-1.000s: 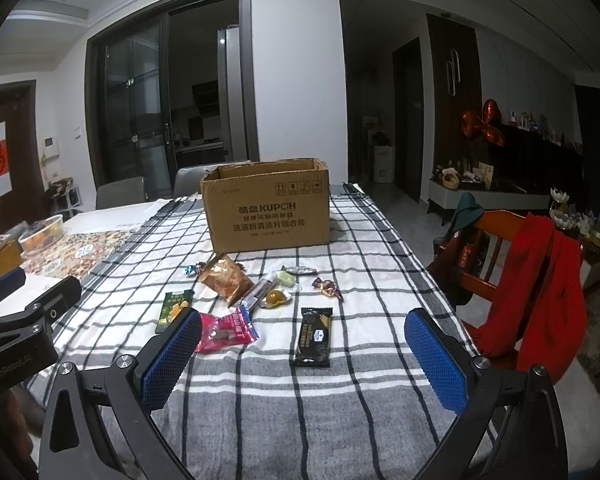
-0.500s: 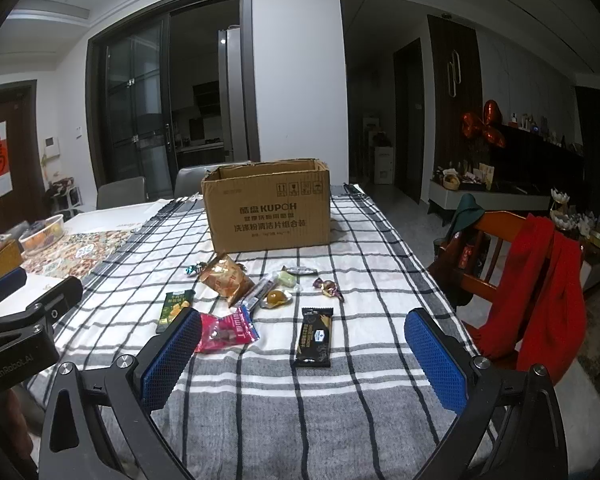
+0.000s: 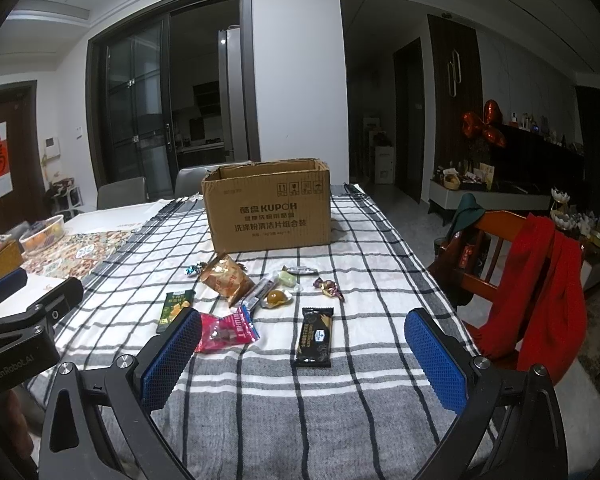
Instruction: Organize snacks
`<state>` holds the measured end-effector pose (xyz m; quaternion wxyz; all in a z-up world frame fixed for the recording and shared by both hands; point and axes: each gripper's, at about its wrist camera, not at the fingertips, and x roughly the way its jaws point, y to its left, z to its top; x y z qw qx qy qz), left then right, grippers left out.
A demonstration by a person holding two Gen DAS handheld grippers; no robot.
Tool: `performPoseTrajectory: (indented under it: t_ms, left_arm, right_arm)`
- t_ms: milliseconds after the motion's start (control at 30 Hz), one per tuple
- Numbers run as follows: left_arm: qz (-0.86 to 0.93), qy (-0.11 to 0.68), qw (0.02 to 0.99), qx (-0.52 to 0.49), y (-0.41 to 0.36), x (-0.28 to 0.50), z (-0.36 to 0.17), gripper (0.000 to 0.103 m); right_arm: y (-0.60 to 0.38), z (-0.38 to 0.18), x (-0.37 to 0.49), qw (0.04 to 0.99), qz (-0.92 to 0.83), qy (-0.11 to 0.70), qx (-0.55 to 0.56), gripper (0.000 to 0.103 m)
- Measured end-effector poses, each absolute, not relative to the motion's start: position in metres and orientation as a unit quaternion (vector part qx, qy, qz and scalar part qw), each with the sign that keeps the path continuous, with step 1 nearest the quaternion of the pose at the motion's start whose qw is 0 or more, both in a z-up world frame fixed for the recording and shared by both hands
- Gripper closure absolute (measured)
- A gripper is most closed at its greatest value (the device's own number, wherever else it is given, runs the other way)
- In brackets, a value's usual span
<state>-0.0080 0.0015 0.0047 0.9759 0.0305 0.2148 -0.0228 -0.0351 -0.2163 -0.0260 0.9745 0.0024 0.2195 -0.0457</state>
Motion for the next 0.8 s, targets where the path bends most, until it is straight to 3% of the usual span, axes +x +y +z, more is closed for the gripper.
performPoseTrajectory:
  t_ms: [800]
  left_arm:
    - [-0.020, 0.243, 0.969, 0.028, 0.006, 0.005, -0.008, 0.000]
  right_arm:
    - [-0.215, -0.036, -0.024, 0.970, -0.048, 0.238, 0.002, 0.001]
